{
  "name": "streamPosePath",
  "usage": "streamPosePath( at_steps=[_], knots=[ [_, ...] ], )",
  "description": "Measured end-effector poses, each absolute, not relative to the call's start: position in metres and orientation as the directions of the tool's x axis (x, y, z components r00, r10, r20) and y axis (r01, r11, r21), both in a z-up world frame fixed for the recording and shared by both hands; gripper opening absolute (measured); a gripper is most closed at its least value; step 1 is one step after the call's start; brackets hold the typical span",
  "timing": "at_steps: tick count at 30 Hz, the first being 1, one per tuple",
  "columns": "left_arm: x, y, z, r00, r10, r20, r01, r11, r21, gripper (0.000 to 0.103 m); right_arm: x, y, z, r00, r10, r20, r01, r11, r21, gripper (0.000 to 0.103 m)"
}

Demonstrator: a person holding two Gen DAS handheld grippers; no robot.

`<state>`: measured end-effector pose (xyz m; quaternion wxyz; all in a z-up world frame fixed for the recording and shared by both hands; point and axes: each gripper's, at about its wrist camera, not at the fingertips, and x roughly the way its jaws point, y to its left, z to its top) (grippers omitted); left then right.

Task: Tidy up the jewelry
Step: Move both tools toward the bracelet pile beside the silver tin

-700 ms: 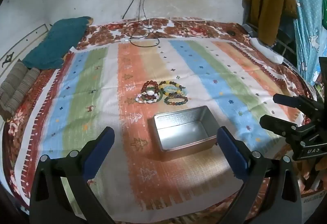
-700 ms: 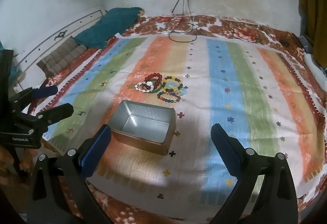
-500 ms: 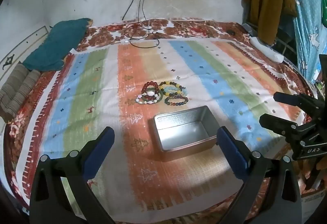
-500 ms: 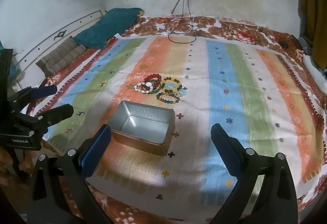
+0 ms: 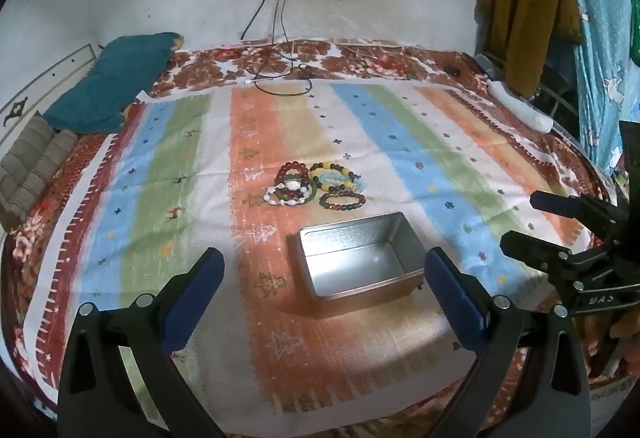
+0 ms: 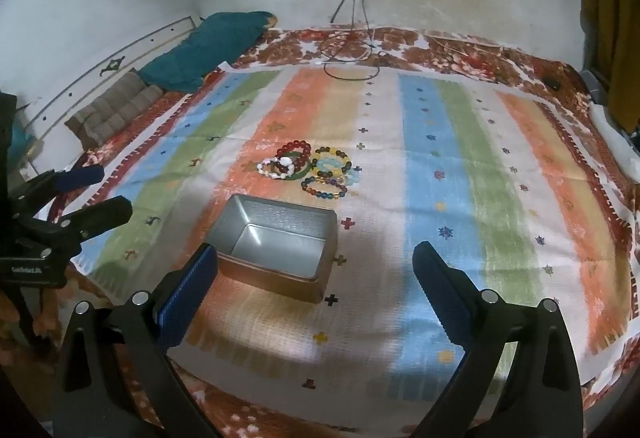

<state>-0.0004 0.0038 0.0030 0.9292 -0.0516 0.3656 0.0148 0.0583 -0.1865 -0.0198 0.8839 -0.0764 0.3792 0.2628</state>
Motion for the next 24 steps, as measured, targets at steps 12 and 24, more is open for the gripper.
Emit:
streamPosePath(
  at_steps=[12, 24],
  knots=[
    [0.0008, 0.0041, 0.0005, 0.729, -0.009, -0.685, -0.071, 0.994, -0.089, 0.097, 0.0597, -0.1861, -0.0213, 0.572, 0.401, -0.715, -0.516, 0.854, 0.066, 0.099],
    [0.003, 0.0071, -0.0026, 0.713, 0.014, -0.701, -0.093, 0.993, -0.075, 0.097, 0.0596, -0.1864, -0.0226, 0.572, 0.402, -0.715, -0.517, 0.854, 0.066, 0.099]
  ],
)
